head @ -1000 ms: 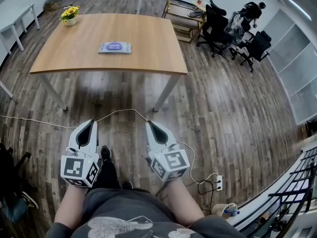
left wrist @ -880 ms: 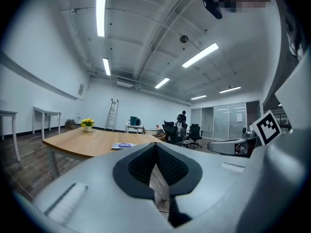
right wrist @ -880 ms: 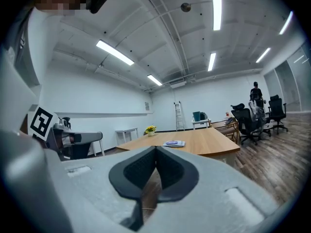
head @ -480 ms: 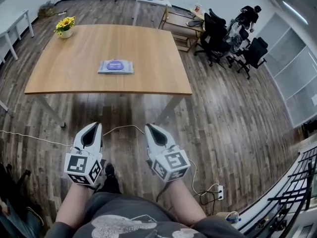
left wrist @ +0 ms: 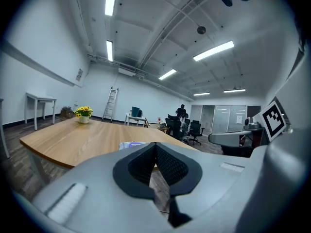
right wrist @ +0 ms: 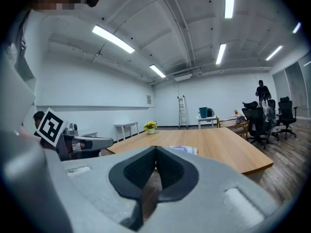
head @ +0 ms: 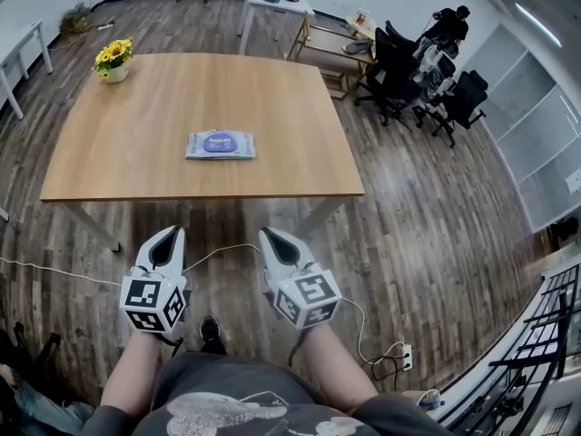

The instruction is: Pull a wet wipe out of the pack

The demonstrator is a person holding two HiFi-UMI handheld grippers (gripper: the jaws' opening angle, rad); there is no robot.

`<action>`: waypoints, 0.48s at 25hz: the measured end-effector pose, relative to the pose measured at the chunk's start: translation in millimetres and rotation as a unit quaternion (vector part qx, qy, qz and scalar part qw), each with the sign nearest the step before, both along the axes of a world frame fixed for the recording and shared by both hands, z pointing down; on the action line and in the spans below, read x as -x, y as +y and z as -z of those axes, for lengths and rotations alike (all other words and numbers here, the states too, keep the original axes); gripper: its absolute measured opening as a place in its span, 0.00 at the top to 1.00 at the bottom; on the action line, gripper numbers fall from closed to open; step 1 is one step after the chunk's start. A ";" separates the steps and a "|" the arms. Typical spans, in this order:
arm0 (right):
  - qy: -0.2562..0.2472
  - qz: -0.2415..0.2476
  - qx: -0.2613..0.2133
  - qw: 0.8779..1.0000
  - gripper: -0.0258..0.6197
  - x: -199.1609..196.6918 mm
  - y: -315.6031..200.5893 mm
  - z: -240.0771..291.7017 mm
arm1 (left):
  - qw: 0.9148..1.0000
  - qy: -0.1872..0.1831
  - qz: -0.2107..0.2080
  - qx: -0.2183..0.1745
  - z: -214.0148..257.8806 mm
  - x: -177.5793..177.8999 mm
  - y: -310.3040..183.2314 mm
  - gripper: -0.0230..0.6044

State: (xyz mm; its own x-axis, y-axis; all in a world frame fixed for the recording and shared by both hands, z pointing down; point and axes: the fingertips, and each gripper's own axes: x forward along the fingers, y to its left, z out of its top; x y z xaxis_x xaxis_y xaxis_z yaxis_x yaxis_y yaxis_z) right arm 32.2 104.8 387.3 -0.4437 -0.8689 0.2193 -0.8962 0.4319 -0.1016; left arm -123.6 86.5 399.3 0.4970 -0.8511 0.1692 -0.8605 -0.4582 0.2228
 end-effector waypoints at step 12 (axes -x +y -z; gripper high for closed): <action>-0.001 -0.005 0.021 1.000 0.97 32.8 -49.7 -15.1 | 1.000 0.007 -0.014 0.012 -8.0 20.1 -53.7 0.93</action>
State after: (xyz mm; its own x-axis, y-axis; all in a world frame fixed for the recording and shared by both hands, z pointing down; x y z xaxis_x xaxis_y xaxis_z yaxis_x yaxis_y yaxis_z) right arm -0.6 55.1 402.4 -0.4352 -0.8633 0.2555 -0.9003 0.4178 -0.1216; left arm -143.7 32.8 407.3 0.5235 -0.8323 0.1825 -0.8438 -0.4767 0.2464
